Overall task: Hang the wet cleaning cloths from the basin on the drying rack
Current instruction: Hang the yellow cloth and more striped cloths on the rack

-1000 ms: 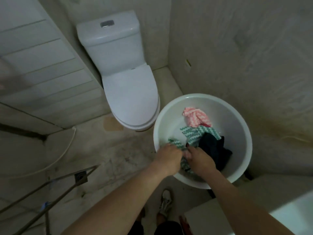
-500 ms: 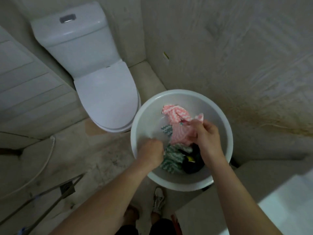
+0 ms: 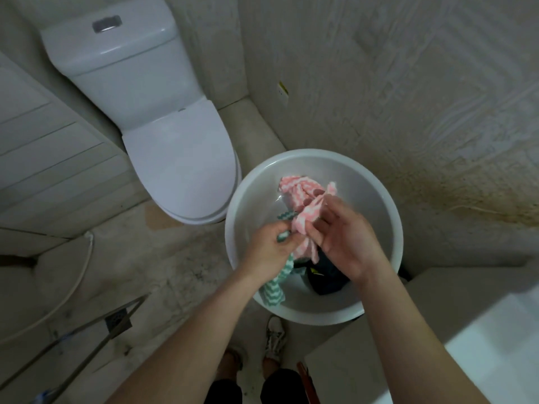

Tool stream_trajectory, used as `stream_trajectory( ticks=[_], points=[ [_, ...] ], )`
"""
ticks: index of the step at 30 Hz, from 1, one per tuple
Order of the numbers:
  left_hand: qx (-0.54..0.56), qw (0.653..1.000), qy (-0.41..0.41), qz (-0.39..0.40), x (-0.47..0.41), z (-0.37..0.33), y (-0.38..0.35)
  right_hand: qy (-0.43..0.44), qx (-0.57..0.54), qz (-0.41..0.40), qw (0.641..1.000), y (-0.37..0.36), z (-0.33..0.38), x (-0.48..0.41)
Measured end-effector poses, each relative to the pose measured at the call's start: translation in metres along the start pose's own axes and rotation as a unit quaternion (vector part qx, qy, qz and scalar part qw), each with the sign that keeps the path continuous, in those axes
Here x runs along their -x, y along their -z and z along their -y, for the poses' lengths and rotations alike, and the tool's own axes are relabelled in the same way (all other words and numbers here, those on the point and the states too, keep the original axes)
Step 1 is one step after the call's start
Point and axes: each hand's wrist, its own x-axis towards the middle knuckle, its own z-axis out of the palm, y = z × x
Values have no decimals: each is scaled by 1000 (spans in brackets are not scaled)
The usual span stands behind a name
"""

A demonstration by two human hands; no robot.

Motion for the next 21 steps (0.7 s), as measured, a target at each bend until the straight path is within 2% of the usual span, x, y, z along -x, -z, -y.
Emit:
stream_trajectory(
  ticks=[1,2,3,4,5,6,7,12,14,15,16,17,19,20,21],
  points=[
    [-2,999,-4,-32,0,1,3,21,117,-39,992,9,-3,-3],
    [8,998,-2,-62,0,1,8,39,293,-87,952,20,-7,-5],
    [13,996,-6,-89,-1,0,13,43,488,-118,864,31,-12,-7],
    [12,994,-9,-104,-1,-2,18,25,646,-118,754,42,-21,-7],
    [3,994,-10,-112,-1,-2,22,3,745,-104,658,49,-32,-6],
    [-6,993,-4,-117,-1,-1,24,-8,793,-91,602,53,-43,-4],
    [-14,992,2,-124,1,2,25,-7,808,-90,582,54,-53,-2],
    [-41,991,6,-124,9,2,26,90,795,-119,588,40,-42,6],
    [-62,993,5,-103,13,-1,30,143,769,-121,611,26,-22,15],
    [-63,995,8,-83,15,-3,32,168,742,-119,638,18,-12,22],
    [-61,996,4,-65,17,-5,34,187,698,-115,682,10,-3,28],
    [-58,997,-10,-53,20,-10,36,193,635,-112,740,-1,6,36],
    [-43,997,-44,-47,26,-23,39,160,451,-118,870,-26,24,50],
    [-37,997,-55,-50,30,-33,41,132,343,-129,921,-37,31,56],
    [-26,996,-61,-57,33,-42,44,111,234,-141,955,-48,39,62]
  ],
)
